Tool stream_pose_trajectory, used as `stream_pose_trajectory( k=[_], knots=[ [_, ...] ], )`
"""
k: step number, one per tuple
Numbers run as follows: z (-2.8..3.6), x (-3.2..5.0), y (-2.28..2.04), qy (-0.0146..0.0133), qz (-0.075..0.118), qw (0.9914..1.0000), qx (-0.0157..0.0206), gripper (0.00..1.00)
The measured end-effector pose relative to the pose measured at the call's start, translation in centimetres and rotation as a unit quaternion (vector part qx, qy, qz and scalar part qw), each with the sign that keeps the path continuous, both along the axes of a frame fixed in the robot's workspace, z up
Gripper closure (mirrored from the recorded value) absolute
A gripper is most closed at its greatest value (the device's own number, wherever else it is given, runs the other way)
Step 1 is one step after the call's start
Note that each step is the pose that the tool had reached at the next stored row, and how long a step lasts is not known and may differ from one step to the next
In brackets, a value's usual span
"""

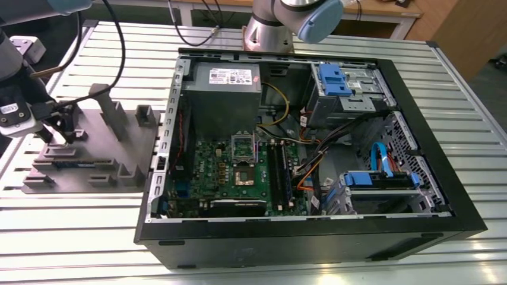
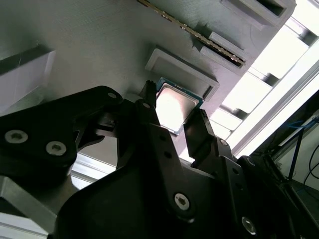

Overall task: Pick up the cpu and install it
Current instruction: 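Pick up the cpu and move it towards the insertion slot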

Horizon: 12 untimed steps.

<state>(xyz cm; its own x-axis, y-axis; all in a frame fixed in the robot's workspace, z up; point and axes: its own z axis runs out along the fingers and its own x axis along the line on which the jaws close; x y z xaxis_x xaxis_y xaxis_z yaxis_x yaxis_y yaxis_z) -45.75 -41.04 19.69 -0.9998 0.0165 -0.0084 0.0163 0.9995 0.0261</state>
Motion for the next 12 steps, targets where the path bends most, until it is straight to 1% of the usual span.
stream_pose_trajectory(
  k=[10, 12],
  knots=[
    [0.22, 0.0, 0.0, -0.0001, 0.0, 1.0, 0.0, 0.53],
    [1.03, 0.0, 0.0, 0.0, 0.0, 1.0, 0.0, 0.53]
  ],
)
